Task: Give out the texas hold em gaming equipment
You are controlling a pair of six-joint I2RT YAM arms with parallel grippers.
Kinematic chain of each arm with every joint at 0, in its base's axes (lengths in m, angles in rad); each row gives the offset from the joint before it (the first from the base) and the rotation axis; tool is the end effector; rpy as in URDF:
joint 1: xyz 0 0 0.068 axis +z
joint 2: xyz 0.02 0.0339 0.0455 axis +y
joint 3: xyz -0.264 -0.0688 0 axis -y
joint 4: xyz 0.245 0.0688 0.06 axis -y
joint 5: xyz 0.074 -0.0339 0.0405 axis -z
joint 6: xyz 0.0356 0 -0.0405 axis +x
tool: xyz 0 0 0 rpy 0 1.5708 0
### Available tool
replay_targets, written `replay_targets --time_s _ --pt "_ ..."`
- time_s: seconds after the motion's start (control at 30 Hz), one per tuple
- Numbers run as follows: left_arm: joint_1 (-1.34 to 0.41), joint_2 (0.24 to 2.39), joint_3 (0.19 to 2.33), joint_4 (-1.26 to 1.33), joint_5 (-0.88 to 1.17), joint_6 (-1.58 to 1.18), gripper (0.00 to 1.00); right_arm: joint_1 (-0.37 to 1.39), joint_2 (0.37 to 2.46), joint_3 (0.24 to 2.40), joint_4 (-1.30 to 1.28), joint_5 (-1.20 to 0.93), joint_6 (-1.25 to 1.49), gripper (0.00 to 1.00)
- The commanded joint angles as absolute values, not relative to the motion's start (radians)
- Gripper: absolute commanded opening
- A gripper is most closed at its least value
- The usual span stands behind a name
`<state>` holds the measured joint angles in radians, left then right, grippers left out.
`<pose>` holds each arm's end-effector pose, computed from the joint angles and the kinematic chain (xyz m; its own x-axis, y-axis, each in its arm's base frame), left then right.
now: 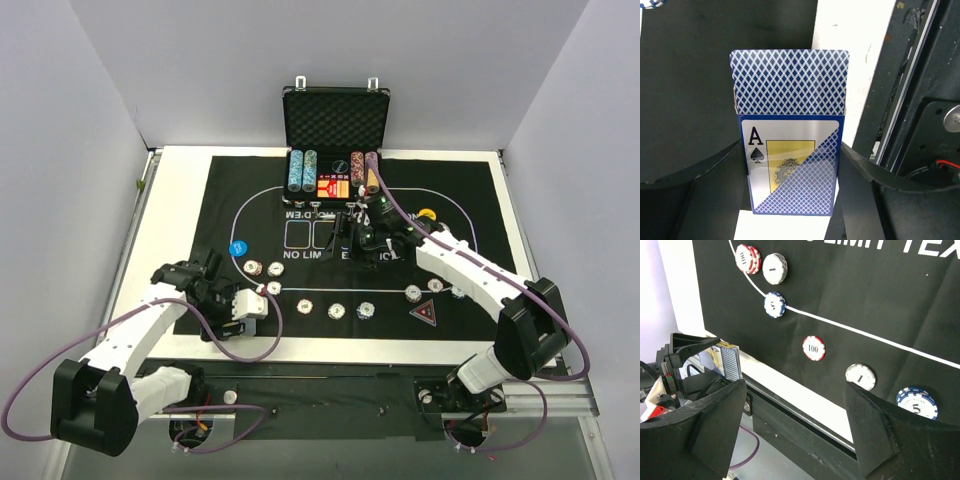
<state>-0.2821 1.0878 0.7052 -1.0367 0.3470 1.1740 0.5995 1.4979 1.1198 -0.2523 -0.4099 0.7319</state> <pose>0.1535 -0.0571 0.2052 -0.0800 0.9262 -0.3684 0.9959 0.0897 0.0093 0.2700 0.2017 0.2793 -0.8855 0.1372 -0.4439 -0.2574 0.6505 0.7146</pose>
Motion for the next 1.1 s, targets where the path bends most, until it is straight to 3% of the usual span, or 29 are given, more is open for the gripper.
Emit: replay_targets --time_s 0.0,0.2,0.47,0.73,1.07 --pt "-0.287 1.101 0.745 -0.991 0.379 1.135 0.18 0.611 1.500 1.121 -0.255 -0.413 0.718 0.73" --pt "-0.287 1.120 0.859 -0.993 0.422 1.092 0.11 0.623 1.506 1.094 -0.204 -0.460 0.742 0.74" --pt "-0.287 1.245 1.107 -1.107 0.492 1.046 0.04 0.644 1.497 0.996 0.240 -0.698 0.951 0.74" --pt "-0.287 1.406 1.394 -1.239 0.522 1.025 0.00 0.698 1.532 0.988 0.534 -0.771 1.091 0.74" --pt "-0.327 1.468 1.520 -1.308 0.529 1.000 0.00 0.722 1.620 1.052 0.575 -0.779 1.120 0.75"
